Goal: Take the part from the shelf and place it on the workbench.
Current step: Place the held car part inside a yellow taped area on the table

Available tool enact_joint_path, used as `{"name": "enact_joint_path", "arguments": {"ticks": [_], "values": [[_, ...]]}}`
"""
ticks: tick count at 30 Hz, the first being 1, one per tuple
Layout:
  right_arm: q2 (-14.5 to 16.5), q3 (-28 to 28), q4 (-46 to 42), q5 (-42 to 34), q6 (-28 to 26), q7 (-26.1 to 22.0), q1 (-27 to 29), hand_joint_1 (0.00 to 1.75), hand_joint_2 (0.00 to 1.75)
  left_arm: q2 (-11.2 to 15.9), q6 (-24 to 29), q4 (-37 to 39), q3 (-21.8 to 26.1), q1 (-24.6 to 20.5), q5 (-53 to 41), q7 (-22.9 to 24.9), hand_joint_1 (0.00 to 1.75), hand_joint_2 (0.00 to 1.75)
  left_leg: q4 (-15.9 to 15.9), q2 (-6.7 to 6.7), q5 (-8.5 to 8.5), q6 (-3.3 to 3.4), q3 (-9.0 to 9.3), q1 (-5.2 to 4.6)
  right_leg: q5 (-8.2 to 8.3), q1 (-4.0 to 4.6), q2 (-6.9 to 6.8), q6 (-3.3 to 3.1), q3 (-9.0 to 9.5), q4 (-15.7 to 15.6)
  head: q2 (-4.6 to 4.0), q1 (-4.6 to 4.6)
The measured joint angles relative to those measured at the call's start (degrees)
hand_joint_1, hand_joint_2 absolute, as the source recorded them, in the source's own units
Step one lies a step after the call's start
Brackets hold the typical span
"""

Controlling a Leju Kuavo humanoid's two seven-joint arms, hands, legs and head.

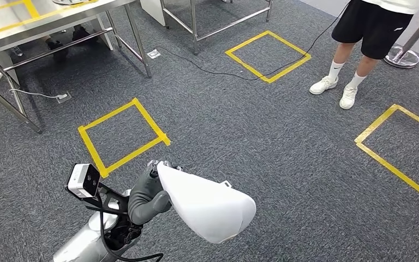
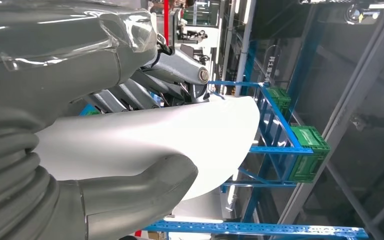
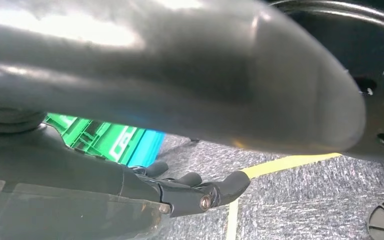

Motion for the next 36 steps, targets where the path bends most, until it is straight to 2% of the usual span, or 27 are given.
{"name": "enact_joint_path", "arguments": {"ticks": [1,3,4,5,6,9,10,12,14,15,16,17,18,19,20,21,23,24,26,28,29,30,31,32,33,34,36], "values": [[0.0,0.0,0.0,0.0,0.0,0.0,0.0,0.00,0.00,0.0,0.0,0.0,0.0,0.0,0.0,0.0,1.75,1.75,-0.8,0.05,1.20,0.06,0.08,0.05,-0.05,0.04,0.00,-0.03,0.10,0.0,0.00,-0.01],[0.0,0.0,0.0,0.0,0.0,0.1,0.0,0.00,0.00,0.0,0.0,0.0,0.0,0.0,0.0,0.0,1.75,1.75,-8.3,0.37,5.60,0.58,3.35,0.01,-0.17,0.12,0.01,0.03,0.47,0.0,0.00,-0.01],[0.1,0.0,0.0,0.0,0.0,0.1,0.0,0.00,0.00,0.0,0.0,0.0,0.0,-0.1,0.0,0.0,1.75,1.75,-12.3,0.67,7.16,0.96,5.25,-0.16,-0.24,0.27,0.02,0.14,0.60,0.0,0.00,0.02],[0.2,0.0,0.0,0.0,0.0,0.1,0.0,0.00,0.00,0.0,0.0,0.0,0.0,-0.2,0.0,0.0,1.75,1.75,-15.1,0.90,8.02,1.34,6.55,-0.39,-0.32,0.33,0.01,0.33,0.65,0.0,0.01,0.02],[0.3,0.0,0.0,0.0,0.0,0.1,0.0,0.00,0.00,0.0,0.0,-0.1,0.0,-0.3,0.0,0.0,1.75,1.75,-16.5,1.02,8.17,1.67,7.14,-0.63,-0.38,0.34,-0.04,0.56,0.65,0.0,0.01,0.03],[0.3,0.0,0.0,0.2,0.0,0.1,-0.1,0.00,0.00,-0.1,0.0,-0.2,0.0,-0.3,0.0,0.0,1.75,1.75,-17.5,0.53,8.41,2.55,7.73,-0.83,-0.44,0.20,-0.39,1.48,0.74,-0.1,0.00,0.05],[0.3,0.0,0.0,0.3,0.0,0.1,-0.1,0.00,0.00,-0.1,0.0,-0.2,0.0,-0.4,0.0,0.0,1.75,1.75,-17.9,0.31,8.78,2.89,8.14,-0.73,-0.92,0.18,-0.43,1.56,0.41,0.7,0.00,0.07],[0.2,0.0,0.0,0.4,0.1,0.1,-0.1,0.00,0.00,-0.3,0.0,-0.3,0.0,-0.5,-0.1,0.0,1.75,1.75,-18.6,-0.18,9.33,3.27,8.67,-0.53,-3.48,0.16,-0.27,1.29,-2.10,6.0,0.00,0.16],[0.2,0.0,0.0,0.5,0.1,0.1,-0.1,0.00,0.00,-0.4,0.1,-0.3,0.0,-0.4,-0.2,0.1,1.75,1.75,-18.6,-0.89,9.39,3.39,8.56,-0.59,-6.61,0.15,-0.13,1.20,-6.03,14.0,0.00,0.17],[0.2,0.0,0.0,0.5,0.1,0.1,0.0,0.00,0.00,-0.4,0.1,-0.3,-0.1,-0.3,-0.2,0.1,1.75,1.75,-18.5,-1.34,9.39,3.39,8.52,-0.62,-7.22,0.13,-0.10,1.46,-7.25,16.4,0.00,0.16],[0.1,0.0,0.0,0.6,0.1,0.1,0.0,0.00,0.00,-0.4,0.2,-0.3,-0.1,-0.2,-0.2,0.1,1.75,1.75,-18.5,-1.87,9.37,3.36,8.50,-0.61,-6.87,0.08,-0.07,1.90,-7.34,16.5,0.00,0.18],[0.1,0.0,0.1,0.6,0.1,0.1,0.0,0.00,0.00,-0.4,0.2,-0.3,-0.1,-0.2,-0.2,0.2,1.75,1.75,-18.3,-2.48,9.31,3.27,8.50,-0.56,-5.58,-0.03,0.09,2.45,-6.12,13.9,0.00,0.19],[0.0,0.0,0.1,0.6,0.1,0.1,0.0,0.00,0.00,-0.4,0.2,-0.3,-0.1,-0.2,-0.2,0.2,1.75,1.75,-18.1,-3.09,9.18,3.08,8.47,-0.51,-3.86,-0.24,0.69,3.02,-3.98,9.6,0.00,0.20],[0.0,0.0,0.1,0.6,0.1,0.1,0.0,0.00,0.00,-0.4,0.2,-0.3,-0.1,-0.2,-0.3,0.2,1.75,1.75,-17.7,-3.70,8.97,2.77,8.32,-0.57,-2.46,-0.33,1.56,3.24,-1.89,5.5,0.00,0.22],[0.0,0.0,0.1,0.6,0.1,0.1,-0.1,0.00,0.00,-0.4,0.4,-0.3,0.0,-0.2,-0.3,0.2,1.75,1.75,-17.3,-4.22,8.74,2.44,8.11,-0.65,-1.45,-0.43,2.23,3.10,-0.29,2.4,0.00,0.21],[0.0,0.0,0.2,0.7,0.1,0.1,-0.1,0.00,0.00,-0.4,0.5,-0.3,0.0,-0.2,-0.5,0.2,1.75,1.75,-17.0,-4.61,8.56,2.16,7.87,-0.75,-1.05,-0.43,2.71,2.72,0.54,0.8,0.00,0.21],[0.0,0.1,0.2,0.8,0.2,0.1,-0.3,0.00,0.00,-0.3,1.1,-0.3,0.1,-0.2,-1.2,0.3,1.75,1.75,-16.8,-5.22,8.40,1.85,7.53,-0.73,-1.06,-0.35,2.17,1.62,0.69,0.6,0.00,0.19],[0.1,0.1,0.2,0.9,0.2,0.1,-0.4,0.00,0.00,-0.2,1.4,-0.3,0.2,-0.2,-1.7,0.2,1.75,1.75,-16.7,-5.16,8.24,1.69,7.44,-0.66,-1.06,-0.36,1.77,1.28,0.75,0.5,0.00,0.21],[0.1,0.1,0.2,1.1,0.2,0.2,-0.5,0.00,0.00,-0.1,1.9,-0.3,0.6,-0.3,-2.6,0.2,1.75,1.75,-14.1,-3.37,6.58,1.18,6.31,-0.52,-1.10,-0.47,0.90,0.59,0.93,0.4,0.00,-0.01],[0.1,0.1,0.2,1.3,0.2,0.3,-0.5,0.00,0.00,-0.1,1.9,-0.2,0.9,-0.6,-3.0,0.2,1.75,1.75,-7.3,-0.85,3.19,0.65,2.97,-0.33,-1.26,-0.26,-0.02,0.12,1.02,0.4,0.00,-0.24],[0.1,0.2,0.2,1.4,0.2,0.4,-0.5,0.00,0.00,-0.2,1.7,-0.2,1.0,-0.7,-3.2,0.2,1.75,1.75,-3.5,-0.19,1.70,0.52,0.93,-0.20,-1.34,-0.12,-0.58,-0.01,1.03,0.4,0.00,-0.25],[0.1,0.2,0.2,1.5,0.2,0.5,-0.5,0.00,0.00,-0.2,1.4,-0.1,1.0,-0.8,-3.2,0.3,1.75,1.75,-0.9,0.13,1.08,0.49,-0.54,-0.13,-1.42,0.01,-1.16,-0.11,1.06,0.4,0.00,-0.25],[0.0,0.2,0.3,1.5,0.2,0.6,-0.5,0.00,0.00,-0.4,1.1,0.0,1.0,-1.0,-3.4,0.4,1.75,1.75,-0.3,0.31,1.51,0.57,-1.03,-0.10,-1.52,0.14,-1.77,-0.16,1.13,0.4,0.00,-0.26],[0.1,0.3,0.3,1.6,0.2,0.6,-0.6,0.00,0.00,-0.5,0.7,0.0,1.0,-1.3,-3.5,0.6,1.75,1.75,-2.0,0.56,2.93,0.79,-0.34,-0.15,-1.62,0.28,-2.35,-0.20,1.27,0.4,0.00,-0.26],[0.1,0.3,0.3,1.7,0.2,0.6,-0.6,0.00,0.00,-0.8,0.2,0.0,0.9,-1.6,-3.5,0.8,1.75,1.75,-5.6,1.12,4.95,1.20,1.40,-0.30,-1.74,0.45,-2.90,-0.19,1.48,0.4,0.00,-0.26],[0.2,0.3,0.3,1.7,0.2,0.6,-0.7,0.00,0.00,-1.1,-0.3,0.0,0.8,-2.0,-3.5,1.0,1.75,1.75,-9.8,2.40,6.69,1.76,3.52,-0.64,-1.87,0.60,-3.43,-0.14,1.70,0.4,0.00,-0.25],[0.4,0.4,0.3,1.7,0.2,0.6,-0.7,0.00,0.00,-1.7,-1.4,-0.1,0.5,-2.9,-3.2,1.4,1.75,1.75,-15.3,4.40,8.36,2.68,6.25,-1.38,-2.14,0.95,-4.46,0.17,1.94,0.4,0.00,-0.23]]}}
